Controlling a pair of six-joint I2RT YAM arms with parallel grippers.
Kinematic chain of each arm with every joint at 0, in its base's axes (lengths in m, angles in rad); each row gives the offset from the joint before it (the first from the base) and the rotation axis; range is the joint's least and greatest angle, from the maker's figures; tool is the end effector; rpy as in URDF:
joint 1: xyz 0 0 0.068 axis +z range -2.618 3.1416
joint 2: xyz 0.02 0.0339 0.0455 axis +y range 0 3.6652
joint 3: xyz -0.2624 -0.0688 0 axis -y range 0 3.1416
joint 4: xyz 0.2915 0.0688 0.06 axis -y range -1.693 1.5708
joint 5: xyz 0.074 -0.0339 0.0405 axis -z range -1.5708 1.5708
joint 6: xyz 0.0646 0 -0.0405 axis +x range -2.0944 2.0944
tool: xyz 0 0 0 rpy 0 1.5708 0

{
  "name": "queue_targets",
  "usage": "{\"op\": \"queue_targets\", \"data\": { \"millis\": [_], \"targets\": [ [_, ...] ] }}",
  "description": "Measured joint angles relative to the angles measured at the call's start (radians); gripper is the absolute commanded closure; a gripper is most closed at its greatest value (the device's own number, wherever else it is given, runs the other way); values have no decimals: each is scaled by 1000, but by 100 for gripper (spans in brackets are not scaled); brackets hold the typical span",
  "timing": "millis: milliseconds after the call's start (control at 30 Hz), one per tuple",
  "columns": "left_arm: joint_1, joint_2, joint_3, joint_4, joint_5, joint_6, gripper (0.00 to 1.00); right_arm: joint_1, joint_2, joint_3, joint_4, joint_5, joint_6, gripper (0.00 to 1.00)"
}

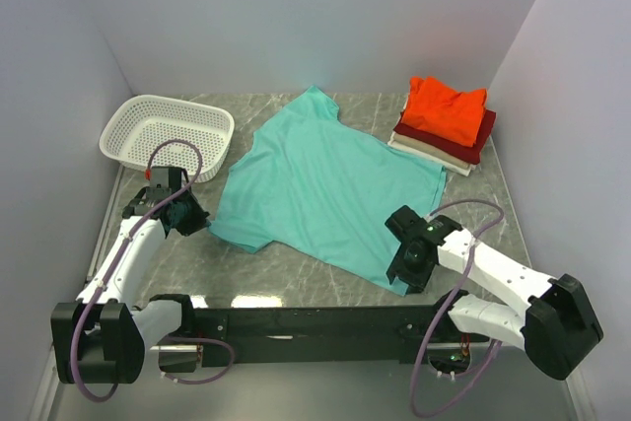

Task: Fold and stack the t-shirts
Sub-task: Fold the tshirt

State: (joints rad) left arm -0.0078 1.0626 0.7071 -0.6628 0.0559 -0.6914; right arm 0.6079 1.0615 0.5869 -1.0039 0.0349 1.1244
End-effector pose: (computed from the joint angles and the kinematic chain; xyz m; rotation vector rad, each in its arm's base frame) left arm 0.2591 -0.0056 0.1796 -0.8595 2.4778 -0.3236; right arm 0.1585 0.1075 0.1248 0.7824 2.9525 0.0729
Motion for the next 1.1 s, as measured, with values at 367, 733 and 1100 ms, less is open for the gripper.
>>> {"op": "queue_targets", "data": {
  "millis": [367,733,1100],
  "targets": [
    [0,0,0,0,2,0,100,4,30,-61,31,-8,20,58],
    [0,-1,0,0,2,0,100,5,29,-98,76,-13,37,72],
    [0,-14,5,-12,7,0,100,5,35,-87,87,-27,11,100]
  ]
}}
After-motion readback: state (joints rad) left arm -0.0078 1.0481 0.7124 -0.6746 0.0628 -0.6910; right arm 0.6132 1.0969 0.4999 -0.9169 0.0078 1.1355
